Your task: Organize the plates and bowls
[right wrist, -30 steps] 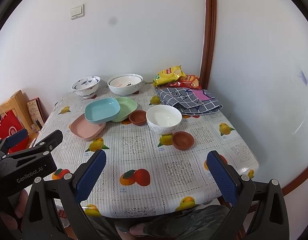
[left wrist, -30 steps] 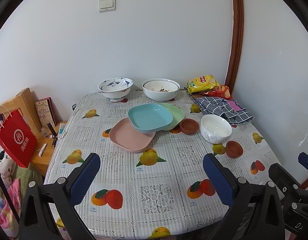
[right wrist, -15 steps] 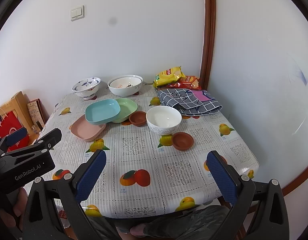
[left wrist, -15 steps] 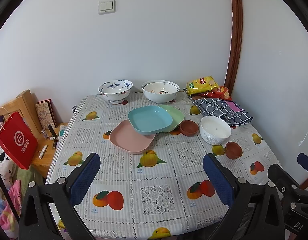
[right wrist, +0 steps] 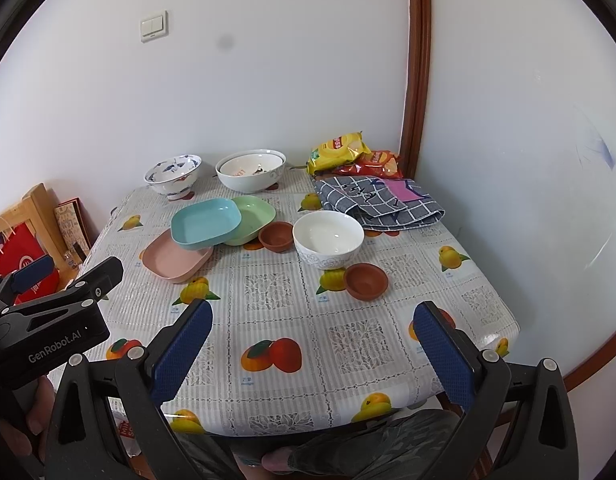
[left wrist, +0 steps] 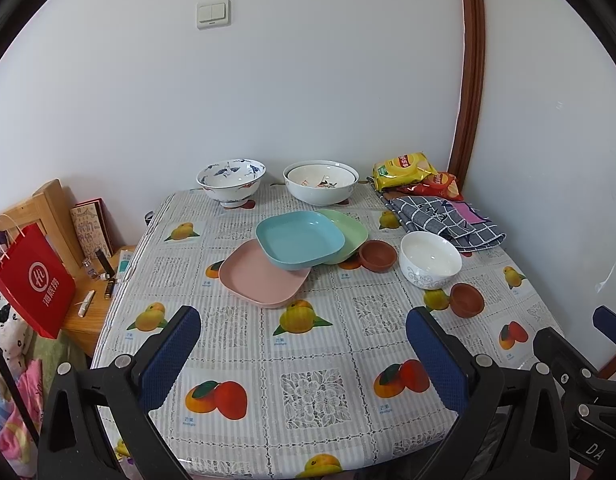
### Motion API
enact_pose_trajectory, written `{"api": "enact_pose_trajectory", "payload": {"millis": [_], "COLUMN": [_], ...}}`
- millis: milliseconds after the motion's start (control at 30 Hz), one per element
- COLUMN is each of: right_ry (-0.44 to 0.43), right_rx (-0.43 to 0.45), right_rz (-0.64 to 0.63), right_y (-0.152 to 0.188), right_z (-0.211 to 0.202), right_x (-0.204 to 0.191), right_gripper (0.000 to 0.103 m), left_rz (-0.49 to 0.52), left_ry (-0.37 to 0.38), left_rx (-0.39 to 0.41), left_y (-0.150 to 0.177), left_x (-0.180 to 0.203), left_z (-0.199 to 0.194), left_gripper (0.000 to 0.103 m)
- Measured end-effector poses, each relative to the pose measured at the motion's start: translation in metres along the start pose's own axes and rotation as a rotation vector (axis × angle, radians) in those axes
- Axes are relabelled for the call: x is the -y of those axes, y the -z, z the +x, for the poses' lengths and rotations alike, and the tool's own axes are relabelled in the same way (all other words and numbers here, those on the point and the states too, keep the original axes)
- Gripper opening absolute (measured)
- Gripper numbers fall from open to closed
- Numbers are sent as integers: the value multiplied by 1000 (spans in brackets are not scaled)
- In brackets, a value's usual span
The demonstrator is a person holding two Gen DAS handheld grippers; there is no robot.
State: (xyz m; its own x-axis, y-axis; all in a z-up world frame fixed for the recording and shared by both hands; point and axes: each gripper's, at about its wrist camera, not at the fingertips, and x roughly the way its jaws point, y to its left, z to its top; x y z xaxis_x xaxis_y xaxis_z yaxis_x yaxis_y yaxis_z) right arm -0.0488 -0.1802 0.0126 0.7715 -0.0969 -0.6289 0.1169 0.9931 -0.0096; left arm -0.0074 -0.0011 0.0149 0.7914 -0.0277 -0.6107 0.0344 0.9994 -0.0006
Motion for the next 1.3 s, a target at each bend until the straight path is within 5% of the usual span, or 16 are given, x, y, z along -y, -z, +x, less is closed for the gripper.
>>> {"api": "enact_pose_trajectory", "payload": {"millis": [1300], "right_ry": [5], "right_rx": [5], "right_rz": [27], "right_y": [-12], "right_z": [7], "right_x": [-3], "right_gripper": [100], "left_rz": [-7], "left_ry": [26], "left_rx": [-8], "left_y": [-12], "left_x": [-8], "left_z": [9], "left_gripper": [103]}}
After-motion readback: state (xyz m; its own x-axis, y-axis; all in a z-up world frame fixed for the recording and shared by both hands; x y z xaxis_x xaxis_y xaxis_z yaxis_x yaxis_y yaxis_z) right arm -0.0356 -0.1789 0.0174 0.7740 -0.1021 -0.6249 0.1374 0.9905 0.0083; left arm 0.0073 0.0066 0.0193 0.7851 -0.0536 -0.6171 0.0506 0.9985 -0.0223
